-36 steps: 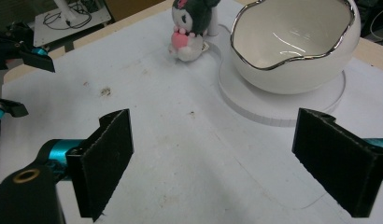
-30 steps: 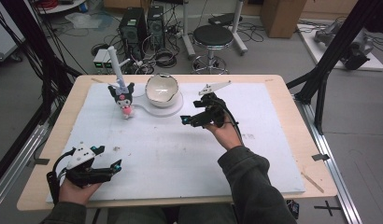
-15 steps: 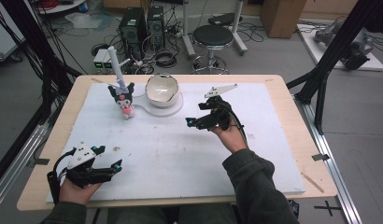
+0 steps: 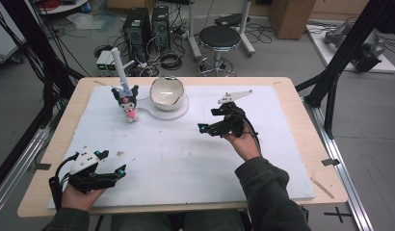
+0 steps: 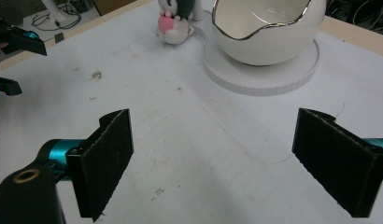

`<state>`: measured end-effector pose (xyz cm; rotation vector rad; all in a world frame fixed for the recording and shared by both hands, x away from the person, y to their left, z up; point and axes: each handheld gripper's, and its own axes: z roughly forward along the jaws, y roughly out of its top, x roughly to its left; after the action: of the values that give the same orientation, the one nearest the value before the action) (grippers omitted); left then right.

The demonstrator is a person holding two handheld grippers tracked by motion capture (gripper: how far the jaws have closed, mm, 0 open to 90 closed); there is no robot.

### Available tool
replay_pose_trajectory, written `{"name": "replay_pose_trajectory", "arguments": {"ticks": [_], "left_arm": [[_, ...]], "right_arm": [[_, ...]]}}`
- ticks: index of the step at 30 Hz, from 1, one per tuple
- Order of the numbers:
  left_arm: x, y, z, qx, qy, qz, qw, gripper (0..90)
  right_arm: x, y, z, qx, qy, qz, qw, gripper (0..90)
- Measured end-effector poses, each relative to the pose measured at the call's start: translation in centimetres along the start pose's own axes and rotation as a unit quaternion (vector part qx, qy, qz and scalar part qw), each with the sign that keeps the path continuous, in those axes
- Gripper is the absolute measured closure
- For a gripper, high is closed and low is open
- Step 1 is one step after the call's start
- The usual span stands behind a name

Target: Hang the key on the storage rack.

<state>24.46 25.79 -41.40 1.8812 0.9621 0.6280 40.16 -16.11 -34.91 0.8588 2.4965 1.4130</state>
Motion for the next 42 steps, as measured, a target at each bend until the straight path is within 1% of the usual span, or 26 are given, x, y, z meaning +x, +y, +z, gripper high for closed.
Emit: {"name": "replay_pose_trajectory", "arguments": {"ticks": [6,8,11,17,21,25,32,35,36,37,42], "left_arm": [[0.0,0.0,0.0,0.001,-0.001,0.001,1.0000,20.0],[0.0,0.0,0.0,0.001,-0.001,0.001,1.0000,20.0],[0.0,0.0,0.0,0.003,-0.001,0.002,1.0000,20.0],[0.0,0.0,0.0,0.003,-0.001,0.002,1.0000,20.0],[-0.1,0.0,0.1,0.001,0.000,0.001,1.0000,20.0],[-0.1,0.0,0.1,0.000,0.000,0.001,1.0000,20.0],[-0.2,0.1,0.2,0.001,-0.001,0.001,1.0000,20.0],[-0.2,0.1,0.2,0.002,-0.001,0.001,1.0000,20.0],[-0.2,0.1,0.2,0.001,-0.002,0.001,1.0000,20.0],[-0.2,0.1,0.2,0.001,-0.002,0.003,1.0000,20.0],[-0.3,0.2,0.3,0.000,-0.004,0.004,1.0000,19.9]], "right_arm": [[0.0,-0.6,-0.4,0.000,-0.007,-0.002,1.0000,11.6],[-0.1,-0.8,-0.5,0.006,-0.008,0.000,1.0000,11.6],[-0.1,-1.1,-0.7,0.006,-0.012,-0.006,0.9999,11.6],[-0.1,-1.7,-1.1,0.007,-0.018,-0.006,0.9998,11.7],[-0.2,-2.3,-1.3,0.006,-0.018,-0.001,0.9998,11.7],[-0.3,-2.8,-1.5,0.014,-0.018,0.004,0.9997,11.6],[-0.2,-3.4,-2.0,0.006,-0.023,0.001,0.9997,11.6],[-0.3,-4.0,-2.2,0.008,-0.025,0.009,0.9996,11.7],[-0.4,-4.1,-2.3,0.007,-0.026,0.007,0.9996,11.7],[-0.4,-4.3,-2.3,0.009,-0.026,0.011,0.9996,11.7],[-0.5,-4.8,-2.6,0.014,-0.029,0.015,0.9994,11.7]]}}
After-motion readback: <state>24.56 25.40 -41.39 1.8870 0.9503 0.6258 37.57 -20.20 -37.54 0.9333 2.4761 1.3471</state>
